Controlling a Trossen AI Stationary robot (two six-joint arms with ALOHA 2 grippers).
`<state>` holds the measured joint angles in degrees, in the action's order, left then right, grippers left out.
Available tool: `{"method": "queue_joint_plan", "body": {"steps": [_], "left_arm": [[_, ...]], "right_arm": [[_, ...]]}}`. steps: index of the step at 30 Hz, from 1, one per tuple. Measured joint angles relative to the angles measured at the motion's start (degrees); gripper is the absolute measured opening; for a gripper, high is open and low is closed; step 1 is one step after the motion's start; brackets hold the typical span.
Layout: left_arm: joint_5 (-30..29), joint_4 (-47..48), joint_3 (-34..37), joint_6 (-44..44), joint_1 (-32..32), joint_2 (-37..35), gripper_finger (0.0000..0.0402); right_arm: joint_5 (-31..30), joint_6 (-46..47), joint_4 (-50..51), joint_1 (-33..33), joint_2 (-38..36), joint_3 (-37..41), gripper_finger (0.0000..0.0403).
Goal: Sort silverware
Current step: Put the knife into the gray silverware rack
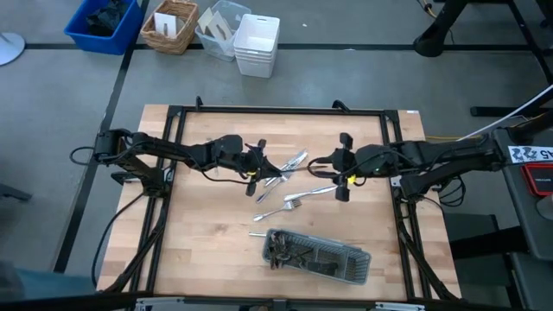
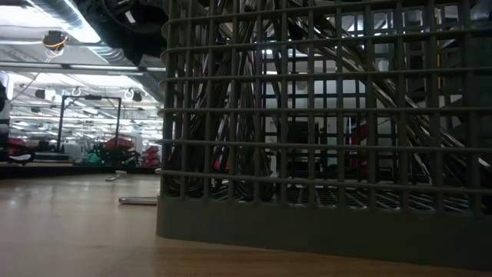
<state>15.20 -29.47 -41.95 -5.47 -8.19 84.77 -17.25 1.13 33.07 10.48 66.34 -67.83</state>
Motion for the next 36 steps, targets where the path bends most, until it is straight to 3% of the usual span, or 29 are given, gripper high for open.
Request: {"method": "queue_joint_plan", "body": {"steps": [26,36], "left_arm": [[0.0,0.1,0.0,-0.6,0.0,0.0,0.0016],[0.0,0.3,0.0,-0.6,0.0,0.0,0.0016]], "right_arm": [[0.4,-0.1,-3.4,0.0,4.2,0.0,0.0136],[0.4,-0.1,-4.7,0.0,4.1,0.0,0.0050]]}}
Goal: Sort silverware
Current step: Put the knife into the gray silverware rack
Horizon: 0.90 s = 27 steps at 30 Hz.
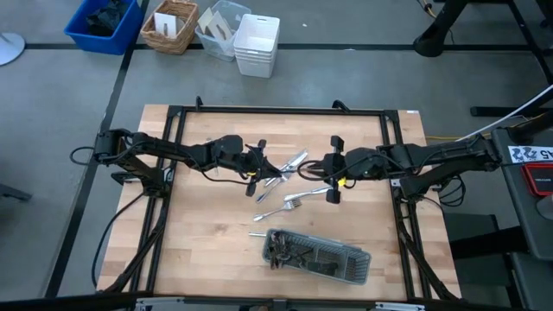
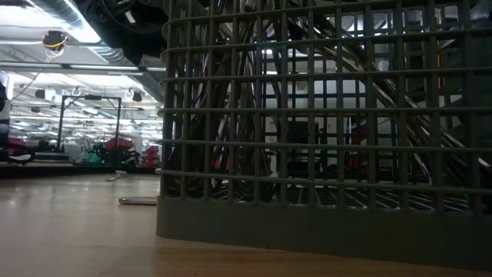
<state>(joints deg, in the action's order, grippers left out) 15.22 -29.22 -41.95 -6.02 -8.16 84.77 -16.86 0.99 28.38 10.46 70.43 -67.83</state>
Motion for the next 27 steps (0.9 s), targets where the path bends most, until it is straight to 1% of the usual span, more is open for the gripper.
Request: {"method": "queue_joint_plan", "body": {"steps": [4,8,13,16,21,27], "left_arm": [[0.0,0.0,0.0,-0.2,0.0,0.0,0.0016],[0.0,0.0,0.0,-0.2,0.0,0.0,0.0022],[0.0,0.0,0.0,1.9,0.0,0.0,0.0081],[0.0,0.6,0.0,4.3,0.0,0.0,0.0115],[0.0,4.5,0.0,7.2,-0.1,0.0,0.0150],[0.0,9.7,0.0,7.9,-0.1,0.0,0.0150]], "right_arm": [[0.0,0.1,-0.1,0.0,0.0,0.0,0.0010],[0.0,0.1,-0.1,0.0,0.0,0.0,0.0014],[0.0,-0.1,0.2,0.0,0.0,0.0,0.0006],[0.0,-0.1,1.4,0.0,0.0,-0.9,0.0008],[1.8,-0.1,6.4,0.0,0.0,-5.7,0.0005],[7.8,-1.5,16.5,0.0,-0.1,-14.2,0.0004]]}}
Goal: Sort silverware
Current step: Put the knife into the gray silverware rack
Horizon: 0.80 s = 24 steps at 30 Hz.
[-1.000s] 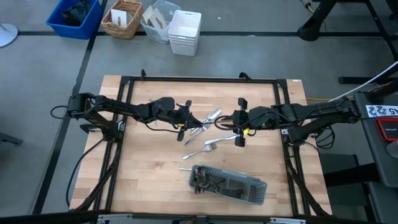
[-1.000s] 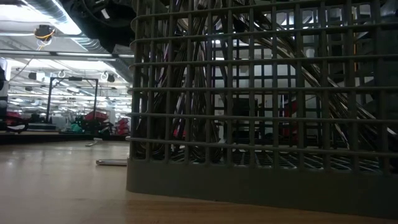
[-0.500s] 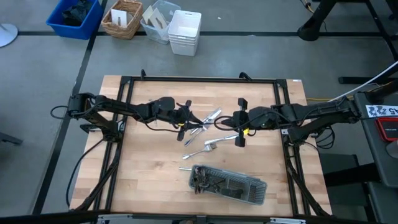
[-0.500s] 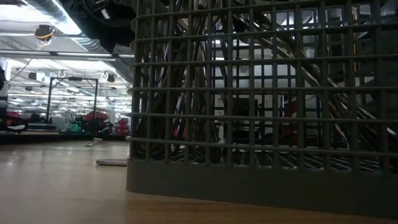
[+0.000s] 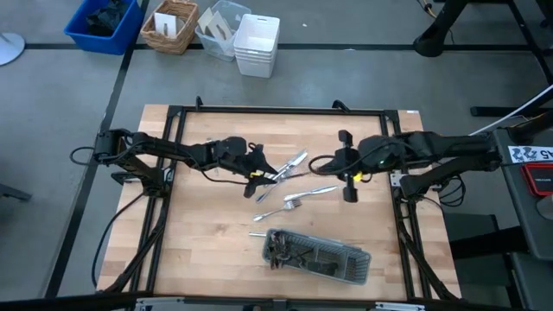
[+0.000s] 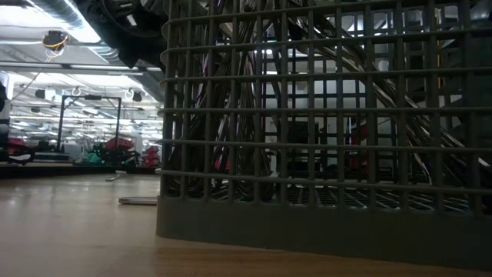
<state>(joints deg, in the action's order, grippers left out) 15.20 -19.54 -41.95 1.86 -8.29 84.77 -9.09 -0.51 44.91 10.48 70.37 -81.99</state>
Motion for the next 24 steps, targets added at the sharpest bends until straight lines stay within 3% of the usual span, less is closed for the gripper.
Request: {"method": "queue_joint_plan", "body": {"steps": [13,24], "left_arm": [[0.0,1.0,0.0,2.5,0.0,0.0,0.0143],[0.0,1.0,0.0,2.7,0.0,0.0,0.0143]], "right_arm": [[19.7,0.0,11.8,0.0,-0.1,-18.3,0.0003],[33.2,2.8,17.6,0.1,1.0,-18.6,0.0003]]}}
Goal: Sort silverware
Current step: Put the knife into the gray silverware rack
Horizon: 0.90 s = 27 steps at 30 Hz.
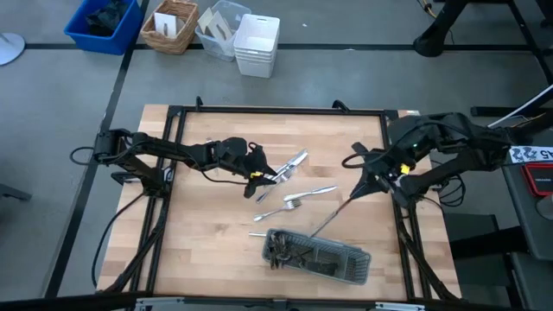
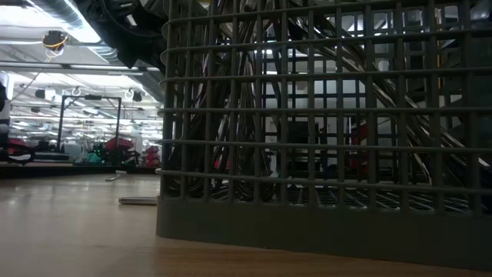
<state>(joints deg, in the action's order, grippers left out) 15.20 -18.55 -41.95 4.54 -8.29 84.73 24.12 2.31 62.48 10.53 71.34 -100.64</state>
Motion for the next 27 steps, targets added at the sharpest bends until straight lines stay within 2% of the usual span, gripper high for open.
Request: {"method": "queue_joint_plan", "body": {"steps": [6,9,15,18,23,27], "left_arm": [[0.0,0.1,0.0,0.1,0.0,0.0,0.0143],[0.0,0.1,0.0,0.2,0.0,0.0,0.0143],[0.0,0.1,0.0,0.1,0.0,0.0,0.0143],[0.0,0.1,0.0,0.2,0.0,0.0,0.0143],[0.0,0.0,0.0,0.2,0.1,0.0,0.0143],[0.0,0.0,0.0,0.2,0.1,0.0,0.0143]], "right_arm": [[7.2,1.9,0.2,0.0,2.3,0.0,0.0003],[8.0,2.8,1.9,0.2,4.2,0.0,0.0003],[7.2,3.3,5.1,4.7,9.6,0.0,0.0003],[4.7,3.3,6.5,7.8,12.2,0.0,0.0004],[-4.3,4.0,8.7,12.7,15.4,0.0,0.0004],[-9.0,5.2,9.0,16.0,17.1,0.0,0.0004]]}}
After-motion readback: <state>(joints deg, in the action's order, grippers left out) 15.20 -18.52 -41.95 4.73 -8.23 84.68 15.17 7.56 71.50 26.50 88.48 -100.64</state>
